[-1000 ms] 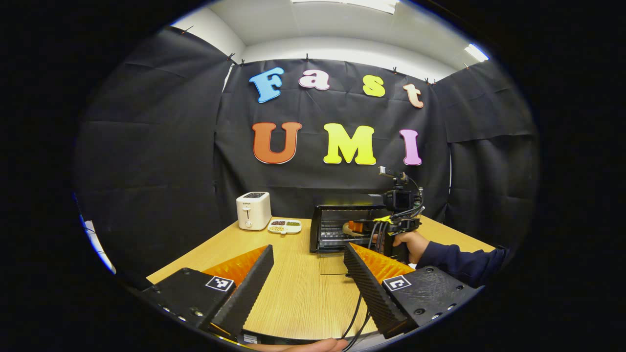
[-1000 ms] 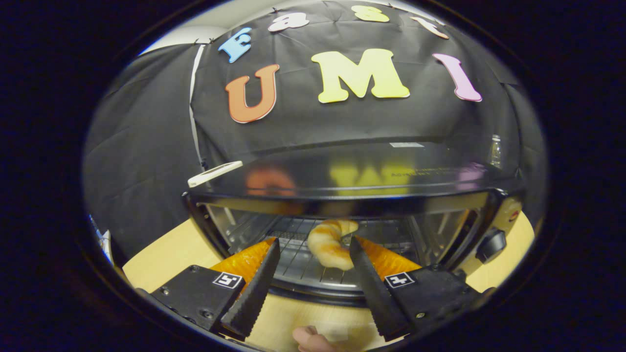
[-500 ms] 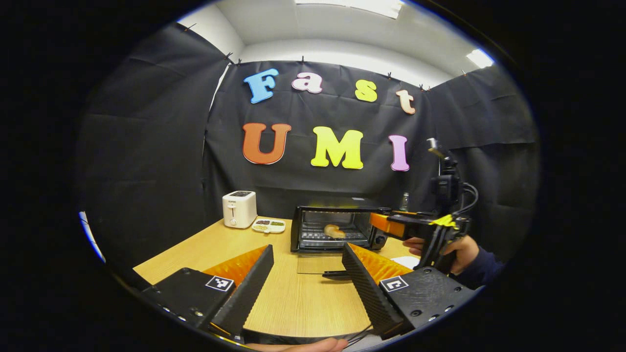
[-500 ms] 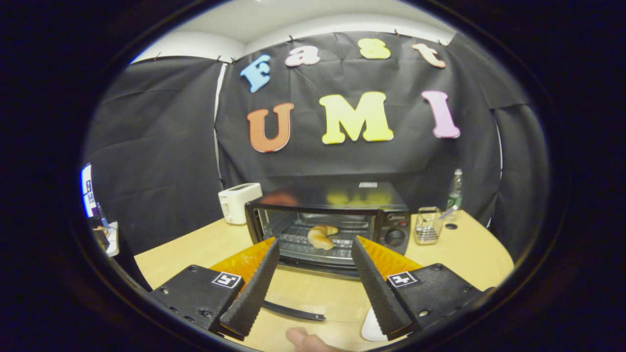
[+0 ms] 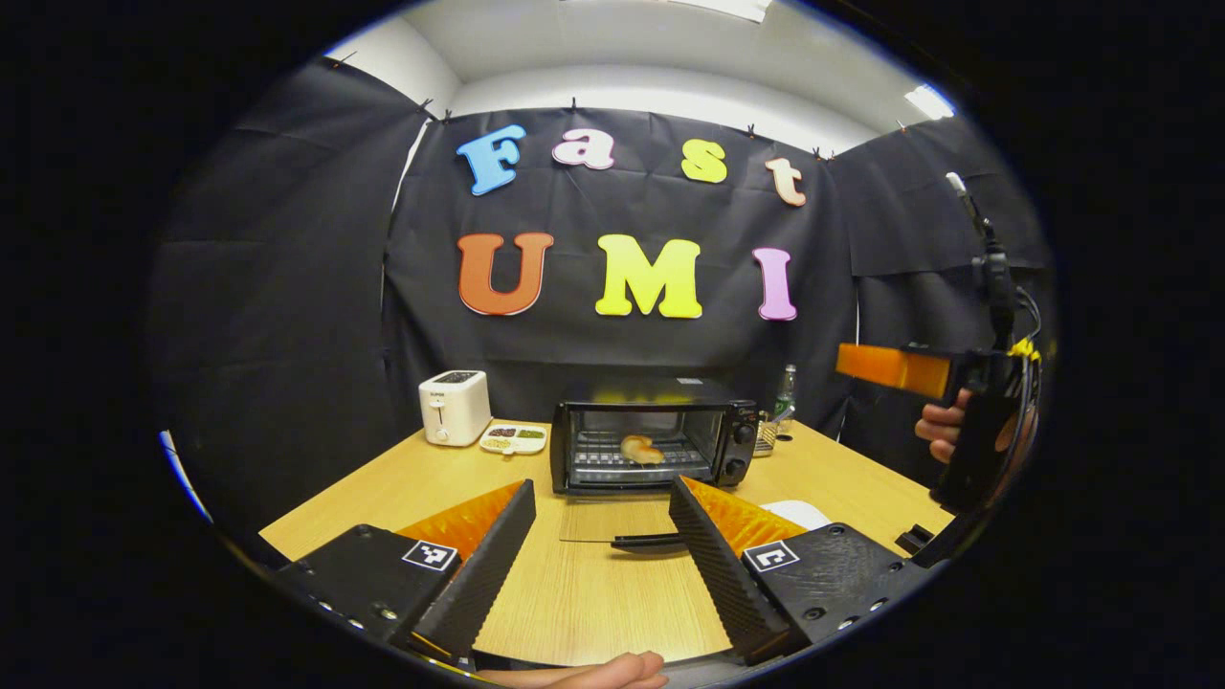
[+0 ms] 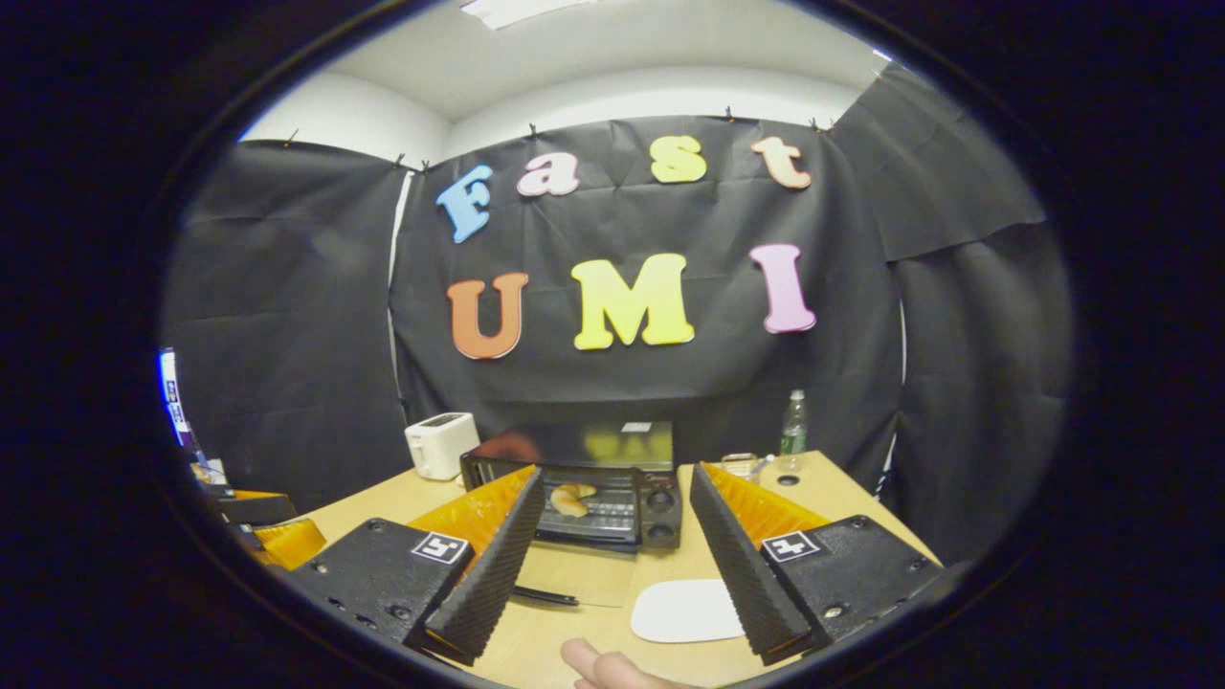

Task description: Open the electric oven with the left hand, put the food in, and close the electric oven.

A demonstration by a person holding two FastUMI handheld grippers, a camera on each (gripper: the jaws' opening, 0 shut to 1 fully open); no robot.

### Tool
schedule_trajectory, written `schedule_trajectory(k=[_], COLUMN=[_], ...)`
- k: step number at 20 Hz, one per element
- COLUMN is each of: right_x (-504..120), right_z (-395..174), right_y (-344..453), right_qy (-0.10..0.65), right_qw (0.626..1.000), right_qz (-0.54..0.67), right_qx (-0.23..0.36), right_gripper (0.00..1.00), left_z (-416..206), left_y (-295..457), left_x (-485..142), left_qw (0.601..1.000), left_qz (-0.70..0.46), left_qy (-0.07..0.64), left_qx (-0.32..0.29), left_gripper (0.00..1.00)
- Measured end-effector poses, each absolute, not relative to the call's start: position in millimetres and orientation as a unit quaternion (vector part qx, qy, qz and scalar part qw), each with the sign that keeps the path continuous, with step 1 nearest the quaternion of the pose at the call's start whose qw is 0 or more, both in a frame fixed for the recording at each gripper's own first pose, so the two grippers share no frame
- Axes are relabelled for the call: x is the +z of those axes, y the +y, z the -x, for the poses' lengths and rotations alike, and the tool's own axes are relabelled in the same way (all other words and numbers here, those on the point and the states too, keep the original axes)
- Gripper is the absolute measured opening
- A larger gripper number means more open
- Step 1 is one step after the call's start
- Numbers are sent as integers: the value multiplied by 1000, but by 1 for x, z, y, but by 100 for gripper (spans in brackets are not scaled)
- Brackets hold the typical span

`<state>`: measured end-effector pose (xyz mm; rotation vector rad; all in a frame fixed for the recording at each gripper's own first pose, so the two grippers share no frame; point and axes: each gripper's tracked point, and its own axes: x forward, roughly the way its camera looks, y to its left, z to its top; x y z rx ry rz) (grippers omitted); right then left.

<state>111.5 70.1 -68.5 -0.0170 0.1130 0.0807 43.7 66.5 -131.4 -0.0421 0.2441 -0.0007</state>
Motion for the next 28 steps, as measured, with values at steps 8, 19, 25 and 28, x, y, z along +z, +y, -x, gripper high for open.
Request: schedule_trajectory(k=[8,19,25,28], right_x=[-42,-70,-81,-79], right_z=[-65,-44,-45,-45], right_y=[6,-61,-54,-51], right_qy=[33,43,54,52], right_qw=[999,999,998,998], right_qz=[18,-4,-27,-30], right_qx=[15,-6,20,29], right_gripper=[94,95,95,95], left_z=[-84,-106,-121,-128], left_y=[3,-32,-22,-18], left_x=[-213,-314,-335,-336], left_qw=[973,938,928,928], left_qz=[22,9,10,8], left_qy=[225,342,370,371], left_qx=[-48,-44,-29,-25], left_gripper=[93,94,94,94])
